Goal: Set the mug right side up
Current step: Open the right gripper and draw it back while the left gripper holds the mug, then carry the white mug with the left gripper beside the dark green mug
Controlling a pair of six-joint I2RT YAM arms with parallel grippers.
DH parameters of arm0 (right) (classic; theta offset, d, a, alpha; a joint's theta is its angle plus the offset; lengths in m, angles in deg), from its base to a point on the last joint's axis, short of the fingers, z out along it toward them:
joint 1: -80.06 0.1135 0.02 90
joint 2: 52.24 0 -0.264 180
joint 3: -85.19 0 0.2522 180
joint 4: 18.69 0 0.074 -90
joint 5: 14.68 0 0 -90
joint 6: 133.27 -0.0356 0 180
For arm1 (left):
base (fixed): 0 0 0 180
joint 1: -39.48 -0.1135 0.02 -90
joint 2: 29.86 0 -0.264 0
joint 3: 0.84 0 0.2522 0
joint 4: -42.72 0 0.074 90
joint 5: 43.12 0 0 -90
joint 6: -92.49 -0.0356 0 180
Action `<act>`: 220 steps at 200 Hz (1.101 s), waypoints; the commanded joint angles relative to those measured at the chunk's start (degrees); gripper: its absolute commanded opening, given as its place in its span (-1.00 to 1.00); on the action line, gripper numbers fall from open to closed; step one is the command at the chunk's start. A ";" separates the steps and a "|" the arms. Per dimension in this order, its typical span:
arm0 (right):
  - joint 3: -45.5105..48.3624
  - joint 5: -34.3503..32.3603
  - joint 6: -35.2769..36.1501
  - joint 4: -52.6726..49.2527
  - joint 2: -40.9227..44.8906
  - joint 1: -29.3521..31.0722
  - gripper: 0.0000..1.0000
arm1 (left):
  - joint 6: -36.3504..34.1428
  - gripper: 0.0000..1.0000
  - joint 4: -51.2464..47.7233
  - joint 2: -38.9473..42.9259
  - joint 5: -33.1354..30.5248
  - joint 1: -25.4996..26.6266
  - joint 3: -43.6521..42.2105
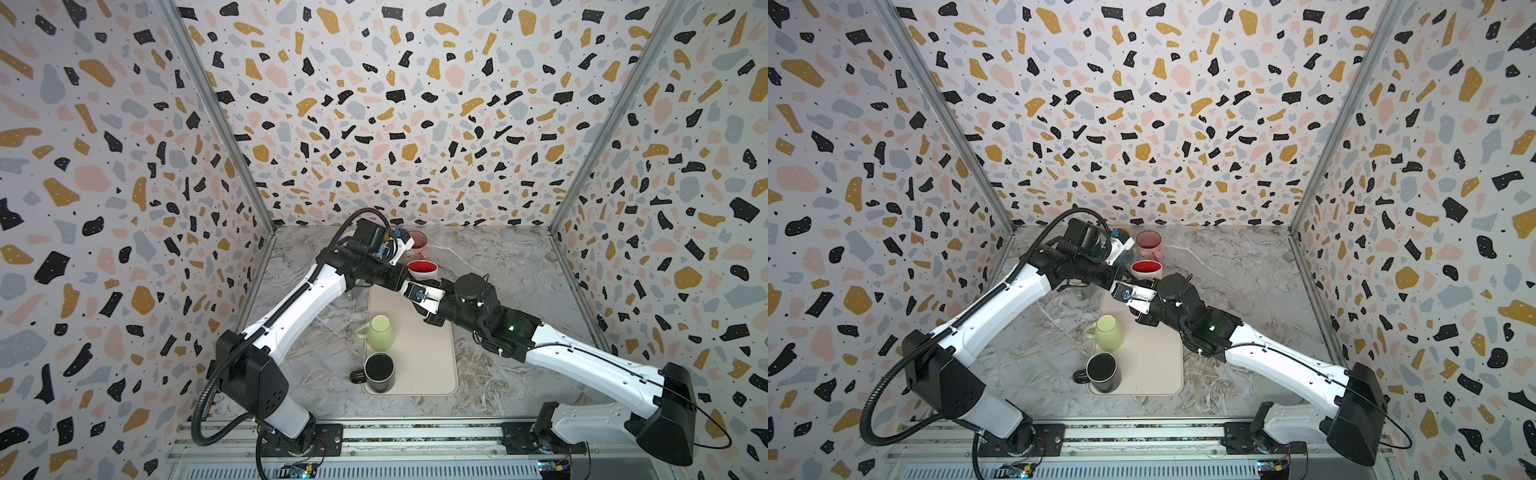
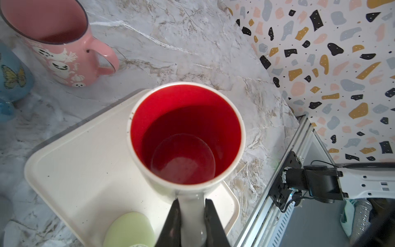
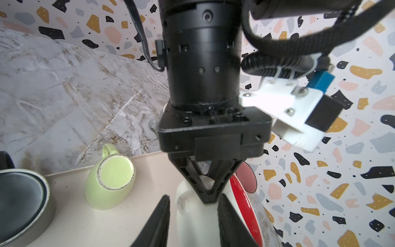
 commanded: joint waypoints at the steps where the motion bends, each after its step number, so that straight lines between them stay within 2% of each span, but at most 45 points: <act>1: -1.26 -3.16 -1.92 -3.57 2.66 -0.09 -0.25 | 0.36 -1.00 5.10 -0.26 -2.93 -1.36 4.31; 35: 0.82 -5.20 -3.74 -5.44 6.28 -0.09 -0.29 | 1.44 -1.00 7.63 -1.11 -7.51 -4.24 4.28; 63: 2.53 -6.25 -4.22 -4.89 8.56 -0.07 -0.30 | 2.01 -1.00 9.65 -0.72 -7.58 -6.38 3.10; 100: 3.07 -7.47 -4.40 -5.06 8.78 -0.10 -0.31 | 2.62 -1.00 12.26 -0.65 -8.31 -6.71 1.84; 126: 3.27 -7.68 -4.34 -4.80 8.69 -0.10 -0.33 | 2.81 -1.00 13.56 0.50 -11.01 -6.75 1.50; 176: 3.73 -7.34 -4.29 -3.68 8.67 -0.18 -0.36 | 3.23 -1.00 17.12 8.21 -21.41 -10.52 -4.20; 220: 3.54 -6.24 -4.04 -2.85 7.55 -0.42 -0.37 | 3.90 -1.00 23.73 16.48 -26.14 -16.62 -12.66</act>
